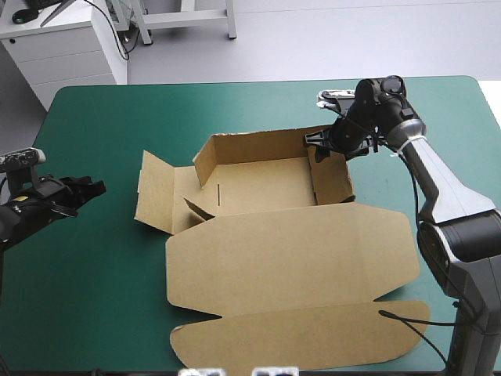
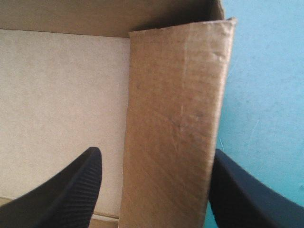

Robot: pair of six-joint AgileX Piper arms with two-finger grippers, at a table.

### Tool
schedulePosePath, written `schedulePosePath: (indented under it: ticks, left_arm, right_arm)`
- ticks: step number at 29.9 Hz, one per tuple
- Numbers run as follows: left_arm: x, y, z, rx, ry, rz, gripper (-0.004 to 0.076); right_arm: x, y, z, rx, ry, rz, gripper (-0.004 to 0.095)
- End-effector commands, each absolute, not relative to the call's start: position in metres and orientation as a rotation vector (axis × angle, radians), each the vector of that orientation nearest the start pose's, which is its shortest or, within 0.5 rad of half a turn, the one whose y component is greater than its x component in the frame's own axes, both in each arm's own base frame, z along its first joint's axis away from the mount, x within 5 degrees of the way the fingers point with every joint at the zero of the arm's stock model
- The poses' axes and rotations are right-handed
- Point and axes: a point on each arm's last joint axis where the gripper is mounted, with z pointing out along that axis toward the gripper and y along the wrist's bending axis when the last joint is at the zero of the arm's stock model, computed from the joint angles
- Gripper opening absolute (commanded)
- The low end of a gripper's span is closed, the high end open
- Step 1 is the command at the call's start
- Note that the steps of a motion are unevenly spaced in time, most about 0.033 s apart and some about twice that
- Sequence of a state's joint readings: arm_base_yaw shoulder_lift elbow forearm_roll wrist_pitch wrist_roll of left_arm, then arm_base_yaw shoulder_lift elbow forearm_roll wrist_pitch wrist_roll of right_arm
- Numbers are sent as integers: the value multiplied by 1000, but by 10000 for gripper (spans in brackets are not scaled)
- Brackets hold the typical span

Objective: Fold the box

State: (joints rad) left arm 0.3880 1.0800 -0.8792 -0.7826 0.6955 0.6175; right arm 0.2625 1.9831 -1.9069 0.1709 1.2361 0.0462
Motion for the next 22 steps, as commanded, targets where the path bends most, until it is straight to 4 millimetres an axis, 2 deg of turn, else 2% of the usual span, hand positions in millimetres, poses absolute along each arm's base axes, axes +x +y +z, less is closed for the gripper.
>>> schedulePosePath:
  ticks: [1,6,11,16,18,22]
  left_arm:
    - [216,43,350,-215,2062,-315,8]
    - [216,42,350,-211,2068,-321,8]
    - [216,43,350,-213,2065,-319,8]
    - [216,43,350,-216,2062,-319,8]
    - [216,43,350,-216,2062,-319,8]
    - [216,43,350,-216,2062,-319,8]
  right_arm:
    - [389,123,351,-269,2700,360,611]
    - [370,119,355,-272,2718,356,607]
    - [363,116,336,-288,2788,330,607]
    - [368,118,317,-358,2830,315,600]
    - [371,119,312,-368,2842,312,562]
    - [373,118,307,-364,2855,310,417]
